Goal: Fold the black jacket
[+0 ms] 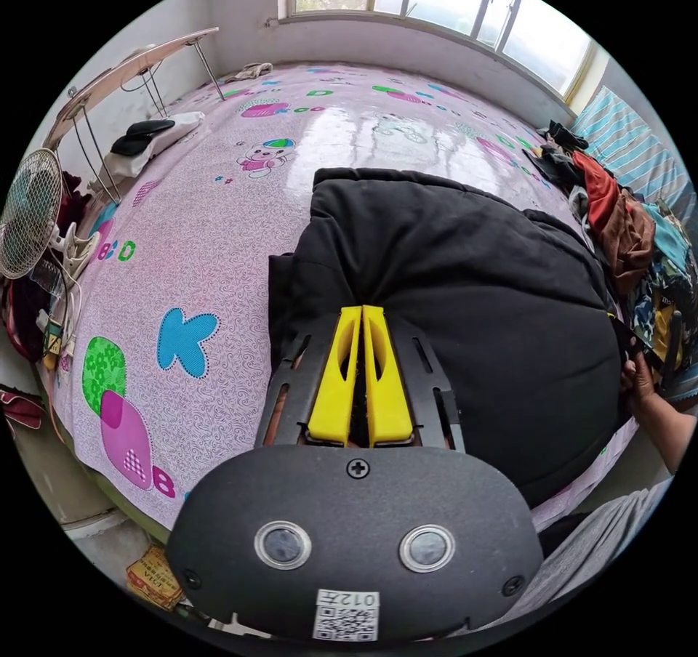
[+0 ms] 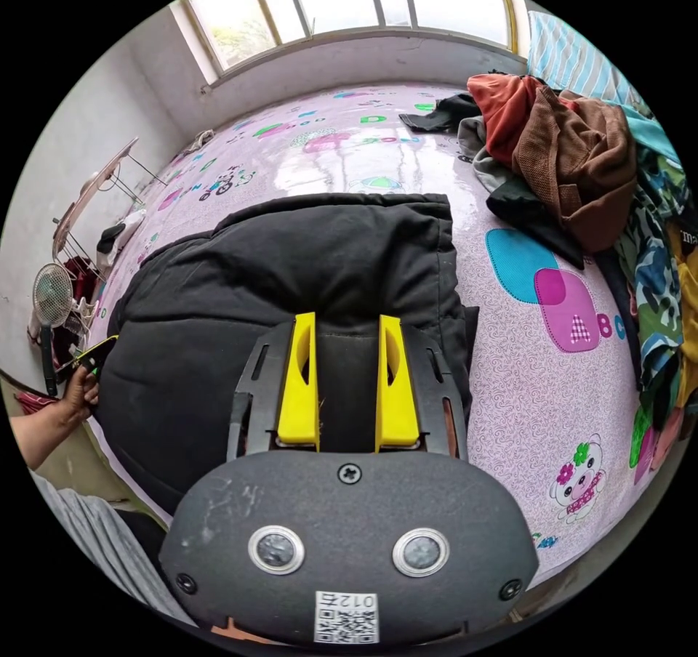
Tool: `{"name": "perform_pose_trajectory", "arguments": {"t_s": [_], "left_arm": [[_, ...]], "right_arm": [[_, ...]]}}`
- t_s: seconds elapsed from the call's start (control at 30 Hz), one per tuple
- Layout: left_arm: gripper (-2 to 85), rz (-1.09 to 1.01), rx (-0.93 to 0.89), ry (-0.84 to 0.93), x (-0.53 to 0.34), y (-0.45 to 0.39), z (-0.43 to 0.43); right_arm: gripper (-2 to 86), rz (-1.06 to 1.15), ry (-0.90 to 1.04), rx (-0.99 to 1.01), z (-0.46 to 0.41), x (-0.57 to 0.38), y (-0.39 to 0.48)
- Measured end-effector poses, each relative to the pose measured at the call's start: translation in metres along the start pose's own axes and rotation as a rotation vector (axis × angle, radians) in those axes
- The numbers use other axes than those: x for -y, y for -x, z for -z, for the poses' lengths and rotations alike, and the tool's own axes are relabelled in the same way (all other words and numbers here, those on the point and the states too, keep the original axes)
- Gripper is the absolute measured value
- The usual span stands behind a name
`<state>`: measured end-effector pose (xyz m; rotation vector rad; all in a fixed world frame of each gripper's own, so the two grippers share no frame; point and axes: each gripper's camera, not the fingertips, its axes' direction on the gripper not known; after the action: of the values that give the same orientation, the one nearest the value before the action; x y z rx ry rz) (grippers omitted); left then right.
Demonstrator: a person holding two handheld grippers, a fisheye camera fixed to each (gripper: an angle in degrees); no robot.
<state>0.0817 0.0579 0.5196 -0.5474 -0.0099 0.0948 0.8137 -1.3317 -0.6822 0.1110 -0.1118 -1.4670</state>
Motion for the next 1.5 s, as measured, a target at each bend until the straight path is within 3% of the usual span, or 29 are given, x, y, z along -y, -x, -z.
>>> {"name": "perform_pose_trajectory", "arguments": {"t_s": [0.23, 0.47, 0.6, 0.67, 0.97, 1.27, 1.5], "left_arm": [[-0.1, 0.052, 0.012, 0.038, 0.015, 0.012, 0.036], [-0.1, -0.013, -0.018, -0.007, -0.035, 0.02, 0.102], [-0.2, -0.083, 0.077, 0.098, -0.061, 0.019, 0.088], [-0.2, -0.114, 0.117, 0.152, -0.067, 0.021, 0.072], [-0.1, -0.19, 0.067, 0.18, -0.065, 0.028, 0.039], [-0.2, -0.189, -0.039, 0.178, -0.054, 0.048, 0.035], [-0.1, -0.112, -0.115, 0.19, -0.049, 0.066, 0.043]], "right_arm": [[11.9, -0.021, 0.094, 0.02, 0.012, 0.032, 0.016], [11.2, 0.142, 0.045, 0.1, 0.08, 0.004, 0.097], [10.9, 0.202, 0.124, 0.021, 0.072, -0.021, 0.125], [10.0, 0.236, 0.273, -0.058, 0.033, -0.027, 0.135], [9.9, 0.298, 0.459, -0.144, -0.03, 0.023, 0.191], [10.1, 0.248, 0.544, -0.184, -0.022, 0.084, 0.214], [10.1, 0.181, 0.495, -0.118, 0.03, 0.117, 0.196]]}}
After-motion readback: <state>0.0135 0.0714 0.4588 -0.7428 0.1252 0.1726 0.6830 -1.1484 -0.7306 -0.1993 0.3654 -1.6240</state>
